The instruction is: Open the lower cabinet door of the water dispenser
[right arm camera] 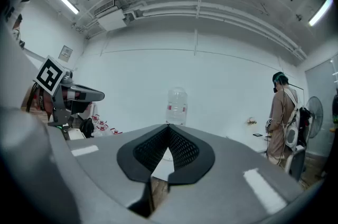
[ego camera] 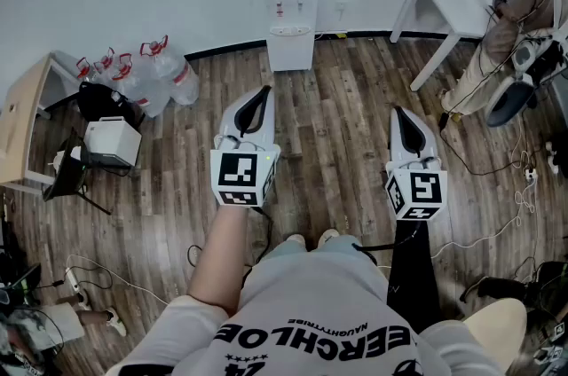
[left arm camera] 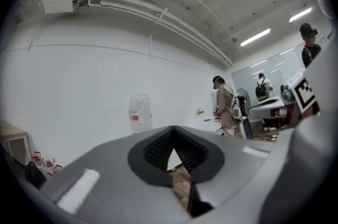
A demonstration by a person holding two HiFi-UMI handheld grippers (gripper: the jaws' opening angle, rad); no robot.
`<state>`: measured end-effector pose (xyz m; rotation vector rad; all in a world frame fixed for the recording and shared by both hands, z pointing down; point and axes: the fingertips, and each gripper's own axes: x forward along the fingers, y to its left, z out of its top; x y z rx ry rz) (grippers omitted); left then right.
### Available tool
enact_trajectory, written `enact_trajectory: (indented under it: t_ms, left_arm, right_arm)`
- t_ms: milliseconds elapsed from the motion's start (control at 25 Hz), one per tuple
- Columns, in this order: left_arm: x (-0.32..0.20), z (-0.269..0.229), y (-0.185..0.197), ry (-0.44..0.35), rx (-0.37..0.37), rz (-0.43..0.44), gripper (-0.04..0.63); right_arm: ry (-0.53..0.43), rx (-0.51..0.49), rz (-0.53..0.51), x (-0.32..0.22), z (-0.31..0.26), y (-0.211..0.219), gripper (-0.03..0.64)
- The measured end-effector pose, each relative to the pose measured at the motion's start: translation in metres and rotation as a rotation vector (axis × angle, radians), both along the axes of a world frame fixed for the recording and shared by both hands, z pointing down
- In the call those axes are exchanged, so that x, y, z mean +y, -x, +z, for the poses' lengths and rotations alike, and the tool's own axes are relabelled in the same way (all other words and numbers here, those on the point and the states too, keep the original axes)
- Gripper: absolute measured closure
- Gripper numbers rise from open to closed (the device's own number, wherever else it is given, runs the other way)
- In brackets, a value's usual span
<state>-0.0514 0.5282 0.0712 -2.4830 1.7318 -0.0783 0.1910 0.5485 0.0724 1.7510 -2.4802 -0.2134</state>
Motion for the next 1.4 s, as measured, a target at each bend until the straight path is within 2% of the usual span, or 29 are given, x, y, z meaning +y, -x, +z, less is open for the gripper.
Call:
enact_trajectory:
  t_ms: [240, 560, 920, 1200, 1400]
  left_arm:
    - [0.019, -0.009, 0.006, -0.034, 0.006, -0.001, 0.541]
    - [0.031, 0.006, 0.025, -0.006, -0.003, -0.051, 0.541]
    - [0.053, 0.005, 0.02, -0.011, 0.007, 0.057, 0.54]
    - [0.06, 0.008, 0.018, -0.025, 0.025, 0.084, 0.54]
    - [0.054, 0.009, 0.01, -0.029, 0.011, 0.09, 0.526]
  right_arm:
    - [0.003, 0.017, -0.02, 0.011, 0.005, 0.018, 0.615]
    - [0.057, 0.013, -0.015, 0.022, 0.025, 0.027, 0.615]
    - [0.057, 0.004, -0.017, 0.031, 0.03, 0.041, 0.614]
    - [0.04, 0.006, -0.028, 0.04, 0.032, 0.05, 0.61]
    - [0.033, 0.019, -0.04, 0.035, 0.034, 0.052, 0.572]
